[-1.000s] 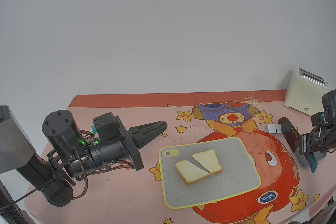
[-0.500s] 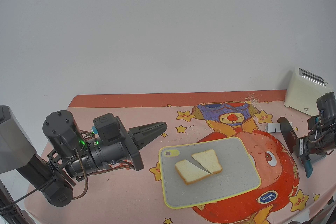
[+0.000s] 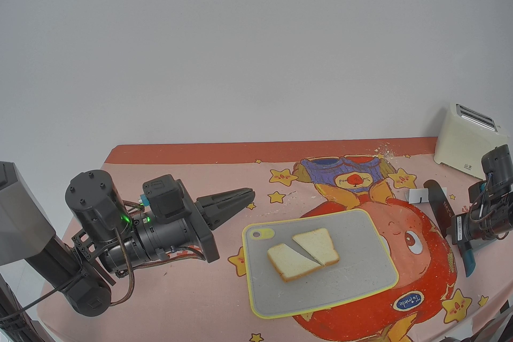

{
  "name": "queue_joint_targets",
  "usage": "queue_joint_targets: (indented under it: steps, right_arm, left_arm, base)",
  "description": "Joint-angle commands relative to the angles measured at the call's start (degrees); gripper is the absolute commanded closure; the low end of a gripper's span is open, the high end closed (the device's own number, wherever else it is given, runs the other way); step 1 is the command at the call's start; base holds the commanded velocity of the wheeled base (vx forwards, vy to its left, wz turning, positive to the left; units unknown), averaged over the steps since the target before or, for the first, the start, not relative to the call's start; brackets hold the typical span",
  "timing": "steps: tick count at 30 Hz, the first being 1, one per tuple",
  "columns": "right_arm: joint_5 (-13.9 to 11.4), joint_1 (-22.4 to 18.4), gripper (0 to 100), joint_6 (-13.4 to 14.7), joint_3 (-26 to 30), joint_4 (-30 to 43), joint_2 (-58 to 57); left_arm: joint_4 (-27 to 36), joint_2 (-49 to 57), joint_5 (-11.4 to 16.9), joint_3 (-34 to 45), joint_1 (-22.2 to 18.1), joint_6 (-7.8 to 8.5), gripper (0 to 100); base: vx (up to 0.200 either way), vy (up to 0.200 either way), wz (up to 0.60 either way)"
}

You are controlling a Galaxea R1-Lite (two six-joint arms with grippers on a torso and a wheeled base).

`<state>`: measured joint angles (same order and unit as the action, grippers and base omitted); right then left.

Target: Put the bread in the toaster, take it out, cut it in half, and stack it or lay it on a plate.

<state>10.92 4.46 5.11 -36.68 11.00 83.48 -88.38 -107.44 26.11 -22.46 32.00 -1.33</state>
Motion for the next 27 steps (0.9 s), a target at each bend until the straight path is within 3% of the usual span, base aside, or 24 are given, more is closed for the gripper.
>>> queue_joint_targets:
  steps: [1, 16, 17, 27]
  right_arm:
    - [0.1, 0.0, 100, 0.1, 1.0, 0.0, 0.1]
    - [0.1, -0.5, 100, 0.3, 2.4, -0.1, -0.1]
    - [0.0, -0.5, 0, 0.3, 2.6, -0.2, -0.1]
    - [0.6, -0.9, 0, 0.3, 4.3, -7.0, -0.2]
  left_arm:
    - [0.0, -0.1, 0.1, 0.1, 0.0, 0.01, 100]
    - [0.0, -0.1, 0.2, 0.2, 0.0, 0.01, 100]
    - [0.0, -0.1, 0.2, 0.2, 0.0, 0.01, 100]
    - [0.0, -0.1, 0.2, 0.3, 0.0, 0.10, 100]
  base:
    - [0.000, 0.000, 0.00]
    - [0.000, 0.000, 0.00]
    - [0.000, 0.000, 0.00]
    - [0.000, 0.000, 0.00]
